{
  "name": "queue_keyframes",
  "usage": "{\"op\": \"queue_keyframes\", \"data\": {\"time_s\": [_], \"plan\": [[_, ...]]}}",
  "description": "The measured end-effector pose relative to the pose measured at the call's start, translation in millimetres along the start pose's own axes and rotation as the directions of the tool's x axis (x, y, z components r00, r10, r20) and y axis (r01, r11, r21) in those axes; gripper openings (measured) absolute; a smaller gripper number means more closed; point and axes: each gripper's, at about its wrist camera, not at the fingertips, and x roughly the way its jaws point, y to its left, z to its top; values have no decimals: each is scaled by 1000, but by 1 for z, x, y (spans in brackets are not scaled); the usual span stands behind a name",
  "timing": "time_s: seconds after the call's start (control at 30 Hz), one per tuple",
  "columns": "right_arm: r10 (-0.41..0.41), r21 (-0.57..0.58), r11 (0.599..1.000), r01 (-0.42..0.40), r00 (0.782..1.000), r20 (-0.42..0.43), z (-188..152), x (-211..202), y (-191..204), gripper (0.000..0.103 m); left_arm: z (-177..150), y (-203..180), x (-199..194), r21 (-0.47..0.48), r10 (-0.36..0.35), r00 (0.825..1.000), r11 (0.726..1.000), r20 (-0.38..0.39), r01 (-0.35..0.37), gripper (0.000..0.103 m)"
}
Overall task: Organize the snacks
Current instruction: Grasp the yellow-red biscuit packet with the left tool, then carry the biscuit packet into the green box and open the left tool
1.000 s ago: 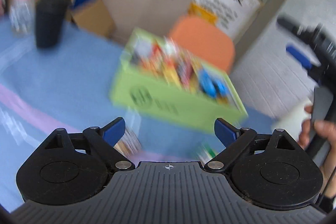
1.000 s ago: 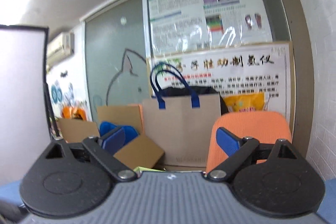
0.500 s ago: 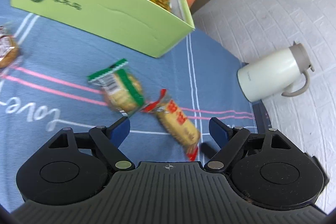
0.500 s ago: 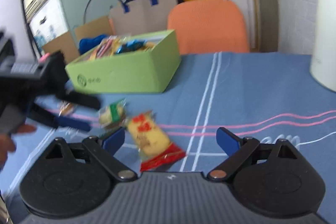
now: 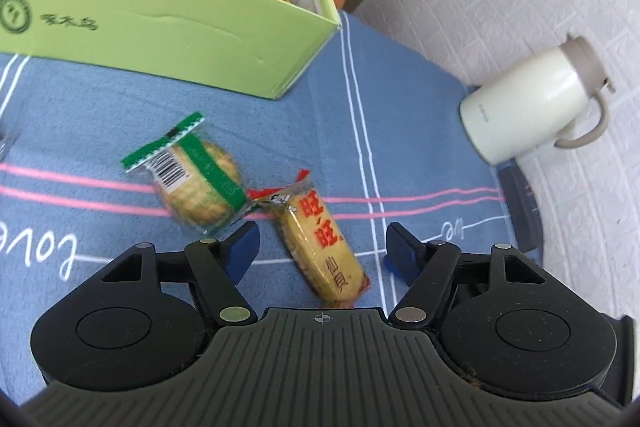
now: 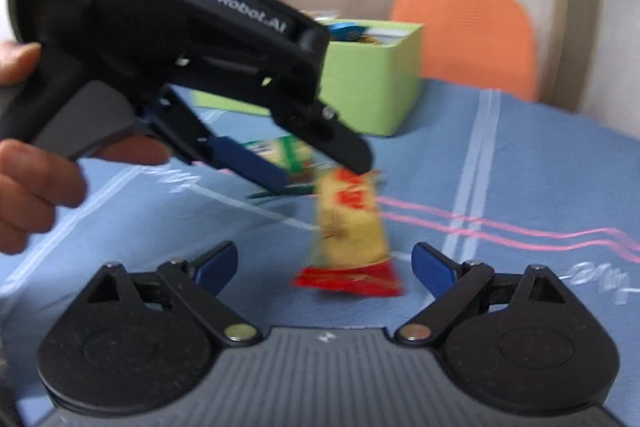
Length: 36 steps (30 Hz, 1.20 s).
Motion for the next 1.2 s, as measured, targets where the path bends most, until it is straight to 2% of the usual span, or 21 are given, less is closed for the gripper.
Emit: {"op": "queue_keyframes", "data": {"time_s": [0.03, 0.13, 0.2, 0.23, 0.3, 0.33, 0.37, 0.43, 0.57, 0.73, 0.93, 1.07, 1.2], "plan": [[-30, -1, 1000, 30, 1000, -3, 2, 1, 1, 93, 0, -3, 3, 8, -2, 1000, 1000, -14, 2, 54], [-40, -24, 999, 40, 999, 1, 5, 4, 5, 92, 0, -8, 11, 27, 11, 999, 1000, -31, -10, 50], [-58, -43, 997, 58, 998, -2, 7, 9, 7, 84, 1, -9, 20, 35, 44, 999, 998, -30, -43, 46], [-67, -43, 997, 67, 998, -12, 7, 13, 6, 76, 0, -7, 25, 29, 60, 997, 998, -40, -59, 44], [-68, -32, 997, 67, 997, -43, 6, 23, 3, 63, 0, -7, 27, 42, 52, 998, 998, -33, -51, 41], [-54, -13, 998, 53, 998, -30, 4, 24, 2, 58, 0, -8, 28, 50, 55, 998, 997, -35, -53, 34], [-56, -6, 998, 56, 998, -23, 4, 20, 2, 43, -1, -7, 29, 59, 48, 998, 997, -49, -46, 15], [-79, -6, 997, 79, 997, -18, 4, 14, 7, 43, -4, -3, 27, 47, 0, 998, 999, -58, 3, 14], [-105, -13, 994, 106, 994, 30, 5, -5, 22, 43, -11, 5, 4, 25, -76, 997, 997, -19, 76, 13], [-87, -46, 995, 92, 991, 99, 33, -19, 41, 43, 7, 11, -39, 35, -94, 991, 995, 97, 91, 13], [-26, -89, 995, 45, 979, 203, 97, 4, 50, 43, 71, 23, -75, 35, -51, 975, 998, 215, 44, 13], [-8, -80, 996, 27, 974, 227, 138, 39, 32, 43, 119, 23, -65, 32, -14, 969, 999, 248, 6, 13], [-15, -7, 1000, 18, 974, 228, 167, 81, 3, 43, 166, 28, -36, 13, 15, 967, 1000, 256, -19, 11]]}}
